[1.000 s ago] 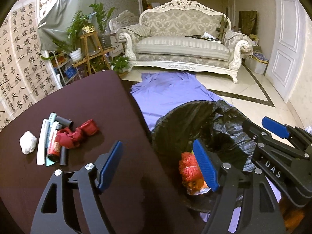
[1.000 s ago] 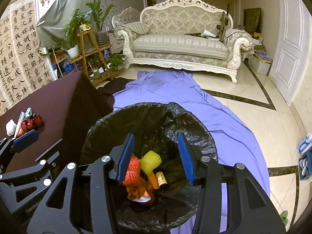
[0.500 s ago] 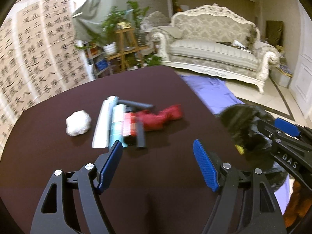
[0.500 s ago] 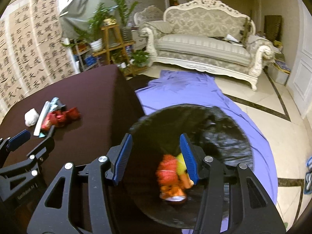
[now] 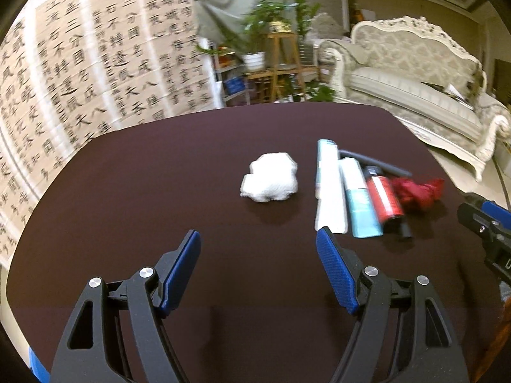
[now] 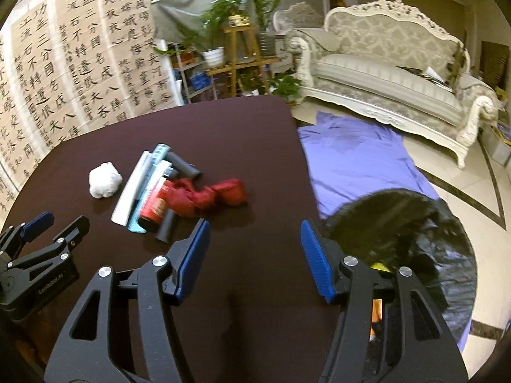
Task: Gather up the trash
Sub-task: 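Grasp the red cloth with the right gripper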
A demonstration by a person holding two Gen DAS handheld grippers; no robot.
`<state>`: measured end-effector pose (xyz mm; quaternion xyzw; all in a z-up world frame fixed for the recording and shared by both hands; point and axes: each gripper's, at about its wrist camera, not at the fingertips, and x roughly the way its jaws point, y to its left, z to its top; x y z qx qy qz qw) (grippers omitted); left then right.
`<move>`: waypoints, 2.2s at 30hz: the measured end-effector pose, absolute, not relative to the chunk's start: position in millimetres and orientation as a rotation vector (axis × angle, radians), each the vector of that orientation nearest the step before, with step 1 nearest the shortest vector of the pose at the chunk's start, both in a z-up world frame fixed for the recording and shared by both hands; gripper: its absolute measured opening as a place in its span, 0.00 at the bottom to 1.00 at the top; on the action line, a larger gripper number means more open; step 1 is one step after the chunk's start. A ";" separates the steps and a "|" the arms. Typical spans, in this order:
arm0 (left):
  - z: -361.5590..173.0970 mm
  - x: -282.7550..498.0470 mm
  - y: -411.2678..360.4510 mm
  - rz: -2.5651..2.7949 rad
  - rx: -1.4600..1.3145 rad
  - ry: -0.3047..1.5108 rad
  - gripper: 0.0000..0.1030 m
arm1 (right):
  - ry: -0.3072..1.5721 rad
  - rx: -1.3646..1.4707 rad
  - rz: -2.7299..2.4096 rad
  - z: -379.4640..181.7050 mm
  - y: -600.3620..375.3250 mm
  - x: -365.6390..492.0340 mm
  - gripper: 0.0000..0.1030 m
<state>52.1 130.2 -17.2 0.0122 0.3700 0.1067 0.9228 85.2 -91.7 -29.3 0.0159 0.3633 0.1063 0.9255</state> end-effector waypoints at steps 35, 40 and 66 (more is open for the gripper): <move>-21.8 63.0 168.0 0.243 -0.042 0.779 0.71 | 0.771 0.033 0.156 -23.3 -71.8 112.2 0.68; -22.6 63.6 169.8 0.243 -0.048 0.783 0.71 | 0.800 0.037 0.138 -32.5 -60.2 132.1 0.66; -25.4 73.0 163.4 0.211 -0.043 0.792 0.72 | 0.867 0.059 0.260 -47.3 -54.4 126.7 0.29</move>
